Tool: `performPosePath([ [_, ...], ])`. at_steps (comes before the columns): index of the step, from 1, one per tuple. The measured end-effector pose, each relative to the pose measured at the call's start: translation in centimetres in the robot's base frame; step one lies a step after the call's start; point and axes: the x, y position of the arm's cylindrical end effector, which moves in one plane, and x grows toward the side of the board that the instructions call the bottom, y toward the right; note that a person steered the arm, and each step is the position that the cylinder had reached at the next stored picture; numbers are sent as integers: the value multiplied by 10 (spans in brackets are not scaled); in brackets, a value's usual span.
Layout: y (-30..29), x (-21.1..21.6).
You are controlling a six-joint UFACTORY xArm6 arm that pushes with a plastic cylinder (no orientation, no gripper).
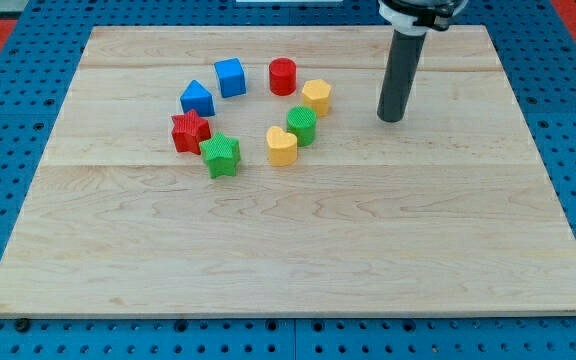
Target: Put the yellow hexagon at the top of the green circle
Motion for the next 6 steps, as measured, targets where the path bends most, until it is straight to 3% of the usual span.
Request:
performPosePath([
  [2,-28,-40],
  [4,-74,-44],
  [6,-83,-43],
])
